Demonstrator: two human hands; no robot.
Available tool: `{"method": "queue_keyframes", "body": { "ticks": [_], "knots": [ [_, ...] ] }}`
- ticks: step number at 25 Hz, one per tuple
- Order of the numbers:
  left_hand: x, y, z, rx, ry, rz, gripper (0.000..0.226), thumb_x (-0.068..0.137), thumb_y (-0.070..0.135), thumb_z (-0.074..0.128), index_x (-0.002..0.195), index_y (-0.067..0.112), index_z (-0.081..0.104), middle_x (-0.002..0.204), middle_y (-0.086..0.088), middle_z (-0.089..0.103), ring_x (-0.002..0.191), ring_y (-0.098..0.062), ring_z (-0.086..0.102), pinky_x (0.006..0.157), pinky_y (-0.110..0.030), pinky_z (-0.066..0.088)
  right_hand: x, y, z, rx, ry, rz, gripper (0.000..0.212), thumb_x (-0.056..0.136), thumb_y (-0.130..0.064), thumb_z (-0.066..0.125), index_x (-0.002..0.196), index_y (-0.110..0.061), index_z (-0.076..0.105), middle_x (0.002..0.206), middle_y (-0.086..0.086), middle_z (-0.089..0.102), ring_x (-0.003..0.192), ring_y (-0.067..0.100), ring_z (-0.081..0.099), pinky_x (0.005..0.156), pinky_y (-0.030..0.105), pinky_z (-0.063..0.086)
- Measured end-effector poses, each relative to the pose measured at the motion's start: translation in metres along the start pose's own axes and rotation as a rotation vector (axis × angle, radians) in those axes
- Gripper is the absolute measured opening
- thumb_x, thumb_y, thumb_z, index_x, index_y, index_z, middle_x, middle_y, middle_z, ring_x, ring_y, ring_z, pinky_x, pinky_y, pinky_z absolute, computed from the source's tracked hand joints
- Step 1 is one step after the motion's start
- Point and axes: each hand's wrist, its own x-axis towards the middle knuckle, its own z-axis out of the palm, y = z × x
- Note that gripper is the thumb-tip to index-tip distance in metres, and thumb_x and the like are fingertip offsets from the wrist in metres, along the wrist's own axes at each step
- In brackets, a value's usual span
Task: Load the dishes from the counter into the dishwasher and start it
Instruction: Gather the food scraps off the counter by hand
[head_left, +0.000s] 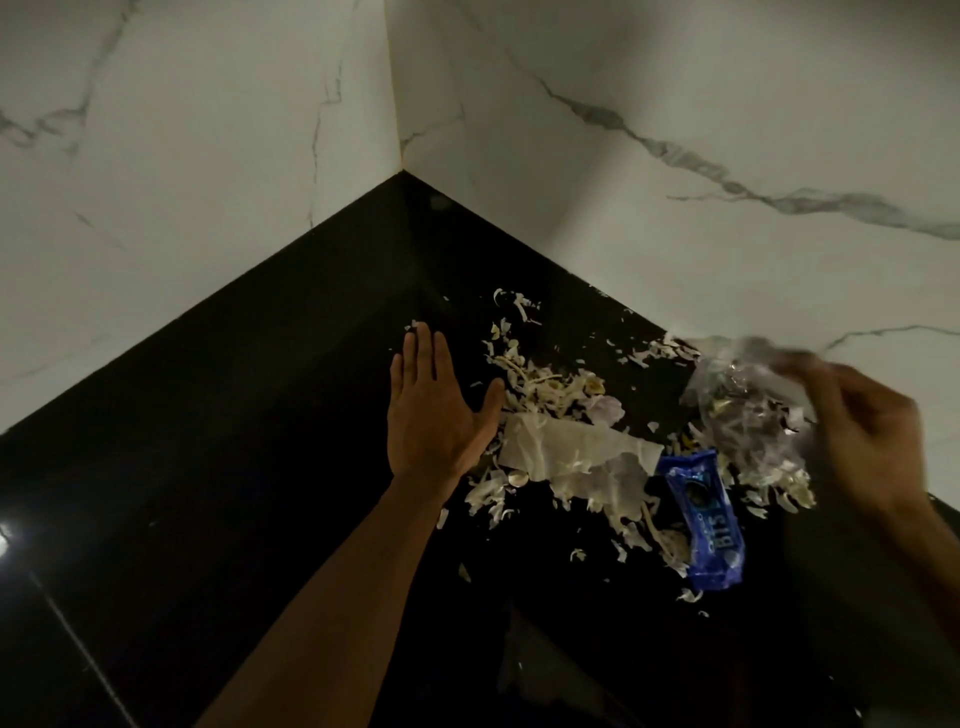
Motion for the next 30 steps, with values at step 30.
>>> {"method": "queue_keyframes", "body": {
  "ticks": [30],
  "knots": [
    [0.001, 0.000, 0.002, 0.017, 0.022, -0.011, 0.093, 0.091, 0.073, 0.023, 0.155, 0.008, 0.008, 0.163, -0.010, 0.000, 0.151, -0.021, -0.003, 0.121, -0.034, -0.003, 0.049, -0.003, 0.106, -0.034, -0.688, -0.124, 0.046, 0.100, -0.043, 0.032, 0.136, -0.023, 0.051, 0.146, 0.001, 0.049, 0.135, 0.013, 0.042, 0.113, 0.036, 0.033]
  ]
}}
